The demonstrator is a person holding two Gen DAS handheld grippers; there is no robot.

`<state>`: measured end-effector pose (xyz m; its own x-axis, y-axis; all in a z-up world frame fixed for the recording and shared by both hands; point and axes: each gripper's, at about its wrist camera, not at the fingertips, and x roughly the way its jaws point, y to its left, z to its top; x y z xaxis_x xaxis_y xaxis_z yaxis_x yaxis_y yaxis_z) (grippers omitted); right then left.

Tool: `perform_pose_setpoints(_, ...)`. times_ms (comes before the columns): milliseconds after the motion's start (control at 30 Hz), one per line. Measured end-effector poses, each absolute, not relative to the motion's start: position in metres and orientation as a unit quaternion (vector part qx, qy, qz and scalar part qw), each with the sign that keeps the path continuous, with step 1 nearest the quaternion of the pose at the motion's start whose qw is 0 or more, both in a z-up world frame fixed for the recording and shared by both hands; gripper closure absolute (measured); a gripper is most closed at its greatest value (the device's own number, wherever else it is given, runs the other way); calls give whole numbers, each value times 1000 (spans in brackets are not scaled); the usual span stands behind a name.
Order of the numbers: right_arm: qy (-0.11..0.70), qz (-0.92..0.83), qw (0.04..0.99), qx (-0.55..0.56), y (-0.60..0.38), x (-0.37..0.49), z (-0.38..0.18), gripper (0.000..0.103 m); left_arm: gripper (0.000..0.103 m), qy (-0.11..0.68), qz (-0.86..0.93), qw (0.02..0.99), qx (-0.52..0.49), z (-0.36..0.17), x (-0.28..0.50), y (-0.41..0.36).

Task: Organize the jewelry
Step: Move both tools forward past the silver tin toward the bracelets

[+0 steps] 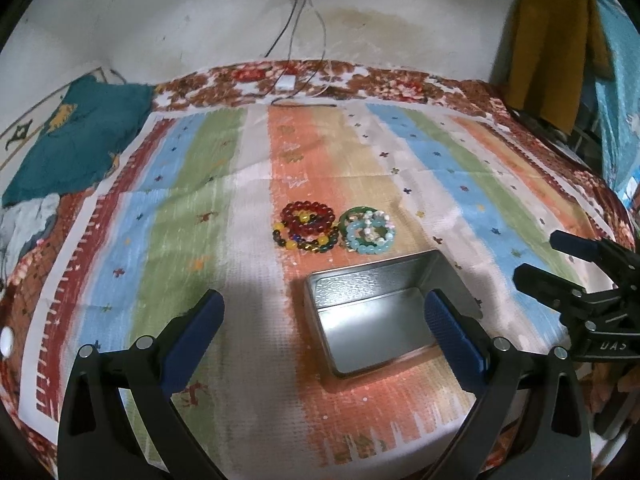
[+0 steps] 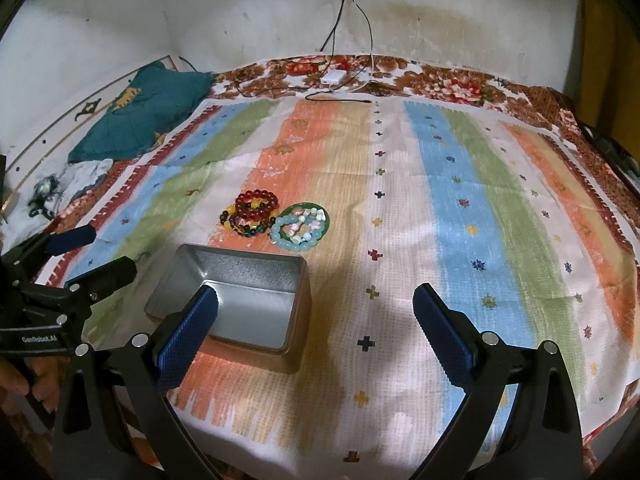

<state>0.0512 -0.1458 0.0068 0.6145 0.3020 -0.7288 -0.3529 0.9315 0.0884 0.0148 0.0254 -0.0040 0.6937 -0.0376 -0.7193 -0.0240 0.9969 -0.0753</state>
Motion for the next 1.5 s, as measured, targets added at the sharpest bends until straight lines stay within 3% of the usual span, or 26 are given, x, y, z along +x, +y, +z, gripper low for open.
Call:
perform_pose_setpoints(667, 410, 200, 887, -70, -124, 82, 11, 4, 6, 396, 11, 918, -8, -2, 66, 35)
perform_pose_setpoints(1500, 473, 198, 859, -5, -127, 156, -7, 4, 6, 454, 4, 887, -81, -24, 140, 70)
